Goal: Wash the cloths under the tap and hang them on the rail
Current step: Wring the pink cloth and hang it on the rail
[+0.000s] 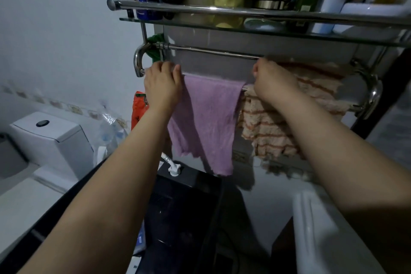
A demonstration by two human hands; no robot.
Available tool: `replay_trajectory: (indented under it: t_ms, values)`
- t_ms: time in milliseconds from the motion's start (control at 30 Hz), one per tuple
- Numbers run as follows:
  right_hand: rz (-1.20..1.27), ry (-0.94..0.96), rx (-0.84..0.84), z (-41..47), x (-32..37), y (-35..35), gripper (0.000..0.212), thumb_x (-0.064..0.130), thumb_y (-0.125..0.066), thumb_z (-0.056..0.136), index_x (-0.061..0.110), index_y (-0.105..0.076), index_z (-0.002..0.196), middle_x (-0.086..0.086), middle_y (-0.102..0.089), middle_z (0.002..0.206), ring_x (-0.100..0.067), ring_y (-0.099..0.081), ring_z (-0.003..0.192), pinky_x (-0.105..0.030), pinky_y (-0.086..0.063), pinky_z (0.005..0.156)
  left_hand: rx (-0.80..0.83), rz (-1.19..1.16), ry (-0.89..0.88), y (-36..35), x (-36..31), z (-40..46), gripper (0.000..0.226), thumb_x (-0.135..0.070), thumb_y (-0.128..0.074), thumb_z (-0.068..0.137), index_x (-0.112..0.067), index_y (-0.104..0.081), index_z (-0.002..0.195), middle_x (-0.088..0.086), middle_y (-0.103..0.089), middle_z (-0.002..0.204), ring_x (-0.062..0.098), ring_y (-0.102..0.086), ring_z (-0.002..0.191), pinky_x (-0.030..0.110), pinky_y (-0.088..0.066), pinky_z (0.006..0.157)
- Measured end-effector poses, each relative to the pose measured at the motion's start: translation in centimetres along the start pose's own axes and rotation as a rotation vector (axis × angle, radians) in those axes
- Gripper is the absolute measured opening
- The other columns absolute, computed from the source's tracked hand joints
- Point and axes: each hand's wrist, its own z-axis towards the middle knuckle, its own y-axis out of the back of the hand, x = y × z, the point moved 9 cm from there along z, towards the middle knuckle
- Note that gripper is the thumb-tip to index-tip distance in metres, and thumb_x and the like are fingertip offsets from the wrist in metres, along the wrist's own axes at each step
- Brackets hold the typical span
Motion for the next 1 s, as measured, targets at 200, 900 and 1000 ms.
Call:
replay_trajectory:
  t_ms: [200, 900, 1000]
  values:
    - [-0.086, 0.301, -0.060, -2.5, 5.6, -0.5, 0.030, 0.034, -0.041, 0.096, 0.021, -0.062, 0.113, -0.007, -0.065, 0.117, -0.030, -0.058, 0.108, -0.038, -0.038, 0.091, -0.120, -0.071, -0.071, 0.3, -1.0, -3.0, 0.035, -0.035, -0.040, 0.096, -0.010, -0.061, 0.107, 0.014, -0.056, 0.114, 0.032, -0.047, 0.111, 0.043, -0.037, 0.100]
    - [0.291, 0.422, -0.194, -18.9, -13.2, -1.3, 0.019, 0.017, -0.050, 0.089, 0.012, -0.068, 0.097, -0.003, -0.068, 0.090, -0.023, -0.060, 0.086, -0.033, -0.048, 0.070, 0.265, -0.541, -0.335, -5.7, -20.4, -26.0, 0.018, -0.023, -0.050, 0.094, -0.009, -0.061, 0.093, 0.003, -0.060, 0.086, 0.014, -0.051, 0.081, 0.028, -0.040, 0.071]
    - [0.303, 0.232, -0.046, -22.5, -21.0, -3.5, 0.022, 0.025, -0.047, 0.089, 0.019, -0.066, 0.098, 0.004, -0.068, 0.088, -0.020, -0.062, 0.083, -0.035, -0.050, 0.061, 0.479, -0.479, -0.333, -9.4, -24.3, -31.7, 0.018, -0.028, -0.049, 0.094, -0.015, -0.060, 0.090, -0.006, -0.058, 0.079, 0.010, -0.049, 0.075, 0.028, -0.037, 0.063]
